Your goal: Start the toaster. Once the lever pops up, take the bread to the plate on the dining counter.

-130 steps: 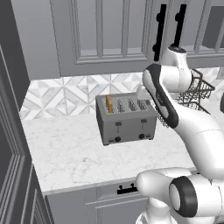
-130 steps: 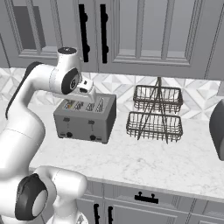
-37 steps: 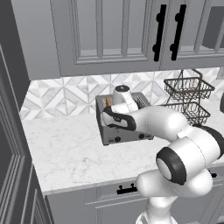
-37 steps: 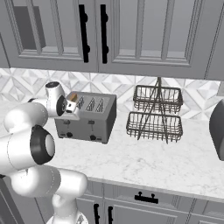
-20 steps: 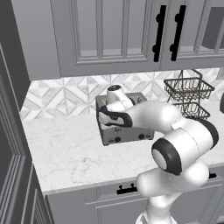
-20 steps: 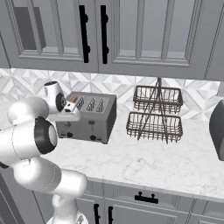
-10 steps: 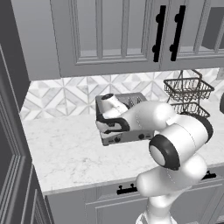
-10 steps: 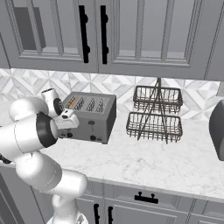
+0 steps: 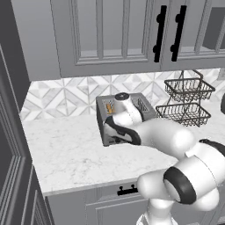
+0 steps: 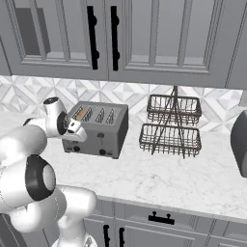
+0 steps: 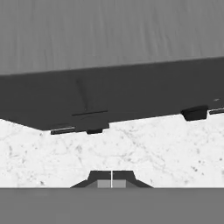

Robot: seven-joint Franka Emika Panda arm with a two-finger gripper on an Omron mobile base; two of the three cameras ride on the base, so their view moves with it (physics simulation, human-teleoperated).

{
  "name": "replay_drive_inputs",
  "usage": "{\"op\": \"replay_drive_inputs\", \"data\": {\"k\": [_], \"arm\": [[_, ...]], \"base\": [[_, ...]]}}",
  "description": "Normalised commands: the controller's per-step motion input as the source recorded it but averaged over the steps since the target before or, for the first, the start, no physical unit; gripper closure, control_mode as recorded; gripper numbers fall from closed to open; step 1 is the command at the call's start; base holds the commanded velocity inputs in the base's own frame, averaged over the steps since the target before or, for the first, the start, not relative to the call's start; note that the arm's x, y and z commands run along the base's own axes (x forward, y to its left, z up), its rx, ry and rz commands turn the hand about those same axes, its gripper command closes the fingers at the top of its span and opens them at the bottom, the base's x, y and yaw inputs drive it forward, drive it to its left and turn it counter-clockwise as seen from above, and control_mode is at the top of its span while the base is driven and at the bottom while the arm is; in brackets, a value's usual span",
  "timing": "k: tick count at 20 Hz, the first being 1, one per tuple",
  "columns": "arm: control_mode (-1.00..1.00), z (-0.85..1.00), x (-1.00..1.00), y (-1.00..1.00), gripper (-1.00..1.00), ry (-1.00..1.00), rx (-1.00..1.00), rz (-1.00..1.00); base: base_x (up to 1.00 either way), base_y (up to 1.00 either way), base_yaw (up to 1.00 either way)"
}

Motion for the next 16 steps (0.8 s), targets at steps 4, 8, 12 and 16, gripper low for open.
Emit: {"op": "replay_drive_inputs", "data": {"k": [4, 8, 12, 16], "arm": [[-1.00, 1.00, -0.23, 0.00, 1.00, -0.26, 0.17, 0.00], [-1.00, 0.71, -0.12, 0.02, 1.00, -0.27, 0.04, 0.00], [-1.00, 0.57, 0.00, 0.01, 1.00, -0.19, 0.00, 0.00], [-1.00, 0.29, 0.00, 0.00, 1.00, -0.11, 0.00, 0.01]], "base": [[0.00, 0.00, 0.00], [0.00, 0.00, 0.00], [0.00, 0.00, 0.00], [0.00, 0.00, 0.00]]}}
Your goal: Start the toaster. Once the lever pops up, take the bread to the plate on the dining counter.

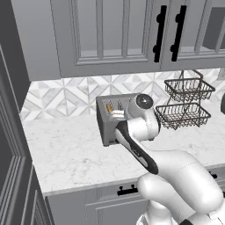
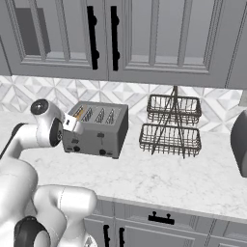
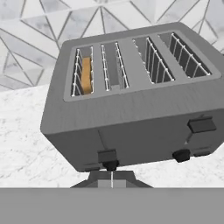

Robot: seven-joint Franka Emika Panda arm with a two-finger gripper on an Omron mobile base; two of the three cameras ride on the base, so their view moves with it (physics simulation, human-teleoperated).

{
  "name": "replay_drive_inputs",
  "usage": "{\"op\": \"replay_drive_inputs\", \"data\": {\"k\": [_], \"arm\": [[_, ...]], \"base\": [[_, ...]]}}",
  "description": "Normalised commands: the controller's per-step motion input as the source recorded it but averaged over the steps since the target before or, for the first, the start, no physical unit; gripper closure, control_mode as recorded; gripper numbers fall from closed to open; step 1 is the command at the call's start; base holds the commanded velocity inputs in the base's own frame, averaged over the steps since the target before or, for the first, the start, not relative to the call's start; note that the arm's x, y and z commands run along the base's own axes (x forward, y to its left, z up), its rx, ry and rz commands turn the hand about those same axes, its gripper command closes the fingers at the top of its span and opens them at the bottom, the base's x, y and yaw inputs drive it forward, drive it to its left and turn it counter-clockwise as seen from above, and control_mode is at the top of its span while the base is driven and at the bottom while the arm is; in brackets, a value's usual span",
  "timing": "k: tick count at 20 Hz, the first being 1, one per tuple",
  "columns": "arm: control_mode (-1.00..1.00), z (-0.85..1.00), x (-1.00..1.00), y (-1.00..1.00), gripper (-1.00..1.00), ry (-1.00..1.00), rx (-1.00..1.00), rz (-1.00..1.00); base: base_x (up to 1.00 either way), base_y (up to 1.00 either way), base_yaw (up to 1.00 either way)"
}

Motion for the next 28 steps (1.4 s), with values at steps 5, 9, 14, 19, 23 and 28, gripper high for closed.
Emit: {"op": "replay_drive_inputs", "data": {"k": [5, 9, 14, 19, 23, 28], "arm": [[-1.00, 0.18, 0.00, 0.00, 1.00, -0.01, 0.00, 0.10], [-1.00, 0.35, 0.00, 0.00, 1.00, -0.01, 0.00, 0.13], [-1.00, 0.32, 0.00, 0.07, 1.00, -0.02, -0.01, 0.13], [-1.00, 0.05, 0.17, 0.21, 1.00, 0.00, -0.06, 0.07], [-1.00, 0.00, 0.49, 0.23, 1.00, 0.00, -0.09, 0.00], [-1.00, 0.00, 0.44, 0.04, 1.00, 0.00, -0.05, 0.00]], "base": [[0.00, 0.00, 0.00], [0.00, 0.00, 0.00], [0.00, 0.00, 0.00], [0.00, 0.00, 0.00], [0.00, 0.00, 0.00], [0.00, 0.00, 0.00]]}}
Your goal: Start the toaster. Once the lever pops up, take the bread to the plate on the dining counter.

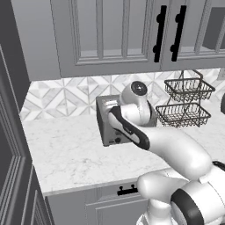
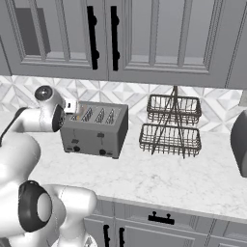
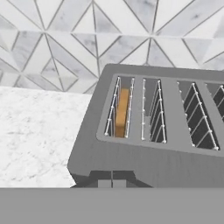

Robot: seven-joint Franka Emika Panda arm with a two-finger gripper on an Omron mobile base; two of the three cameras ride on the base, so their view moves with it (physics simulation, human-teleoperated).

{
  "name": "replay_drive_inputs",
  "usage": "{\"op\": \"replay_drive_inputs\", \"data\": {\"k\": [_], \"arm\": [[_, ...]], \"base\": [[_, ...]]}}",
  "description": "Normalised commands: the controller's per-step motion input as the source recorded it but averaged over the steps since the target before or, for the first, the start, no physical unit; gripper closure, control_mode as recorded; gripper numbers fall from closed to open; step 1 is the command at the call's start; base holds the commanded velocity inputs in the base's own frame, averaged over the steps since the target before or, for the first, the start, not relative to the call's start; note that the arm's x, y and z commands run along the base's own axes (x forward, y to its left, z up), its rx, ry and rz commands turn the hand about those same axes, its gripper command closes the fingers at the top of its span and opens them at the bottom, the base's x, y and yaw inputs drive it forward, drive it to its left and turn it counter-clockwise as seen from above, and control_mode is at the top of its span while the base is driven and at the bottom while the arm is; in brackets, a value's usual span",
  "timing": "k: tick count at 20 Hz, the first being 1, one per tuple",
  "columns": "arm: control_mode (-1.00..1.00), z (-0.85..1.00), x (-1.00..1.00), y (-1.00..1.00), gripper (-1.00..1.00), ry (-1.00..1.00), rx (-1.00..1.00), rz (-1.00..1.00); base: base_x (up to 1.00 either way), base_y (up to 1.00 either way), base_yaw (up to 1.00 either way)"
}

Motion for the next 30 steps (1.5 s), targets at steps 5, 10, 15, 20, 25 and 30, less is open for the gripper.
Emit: {"op": "replay_drive_inputs", "data": {"k": [5, 10, 15, 20, 25, 30], "arm": [[-1.00, -0.01, 0.42, 0.00, 1.00, 0.00, -0.01, 0.00], [-1.00, -0.08, 0.41, 0.00, 1.00, 0.00, -0.01, 0.00], [-1.00, -0.19, 0.24, 0.00, 1.00, 0.00, -0.01, 0.00], [-1.00, -0.15, 0.14, 0.00, -1.00, 0.00, -0.01, 0.00], [-1.00, -0.10, 0.03, 0.00, -1.00, 0.00, 0.00, -0.02], [-1.00, -0.03, 0.00, 0.00, -1.00, 0.00, 0.00, -0.02]], "base": [[0.00, 0.00, 0.00], [0.00, 0.00, 0.00], [0.00, 0.00, 0.00], [0.00, 0.00, 0.00], [0.00, 0.00, 0.00], [0.00, 0.00, 0.00]]}}
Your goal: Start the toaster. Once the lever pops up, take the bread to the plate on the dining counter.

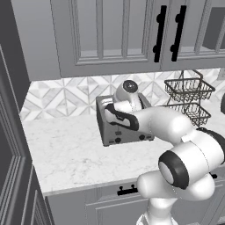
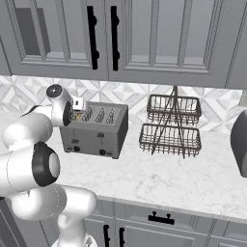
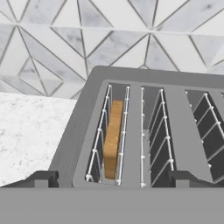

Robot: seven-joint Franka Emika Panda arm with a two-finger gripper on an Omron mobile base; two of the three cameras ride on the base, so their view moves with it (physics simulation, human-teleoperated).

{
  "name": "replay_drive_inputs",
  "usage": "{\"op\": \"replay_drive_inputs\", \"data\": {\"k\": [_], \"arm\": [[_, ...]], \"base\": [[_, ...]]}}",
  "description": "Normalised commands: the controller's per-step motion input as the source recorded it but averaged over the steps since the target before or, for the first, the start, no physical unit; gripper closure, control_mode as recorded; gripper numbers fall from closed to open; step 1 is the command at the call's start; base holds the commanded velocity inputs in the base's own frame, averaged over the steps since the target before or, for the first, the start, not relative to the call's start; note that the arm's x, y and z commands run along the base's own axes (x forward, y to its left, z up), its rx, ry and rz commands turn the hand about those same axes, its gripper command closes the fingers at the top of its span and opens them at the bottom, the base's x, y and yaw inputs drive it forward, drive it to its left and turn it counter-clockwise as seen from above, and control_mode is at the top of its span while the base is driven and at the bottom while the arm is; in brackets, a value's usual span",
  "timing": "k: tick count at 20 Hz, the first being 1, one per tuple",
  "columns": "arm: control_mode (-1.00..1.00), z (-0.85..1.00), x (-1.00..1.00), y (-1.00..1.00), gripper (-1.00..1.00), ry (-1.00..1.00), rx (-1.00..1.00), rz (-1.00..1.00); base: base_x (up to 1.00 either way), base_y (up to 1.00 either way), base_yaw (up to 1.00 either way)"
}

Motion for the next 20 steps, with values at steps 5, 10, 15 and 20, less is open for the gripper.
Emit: {"op": "replay_drive_inputs", "data": {"k": [5, 10, 15, 20], "arm": [[-1.00, 0.00, 0.00, 0.00, -1.00, -0.02, 0.00, -0.01], [-1.00, 0.00, 0.00, 0.00, -1.00, -0.01, 0.01, 0.00], [-1.00, 0.00, 0.00, 0.00, -1.00, 0.00, 0.00, 0.00], [-1.00, 0.00, 0.00, 0.00, -1.00, 0.00, 0.00, 0.00]], "base": [[0.00, 0.00, 0.00], [0.00, 0.00, 0.00], [0.00, 0.00, 0.00], [0.00, 0.00, 0.00]]}}
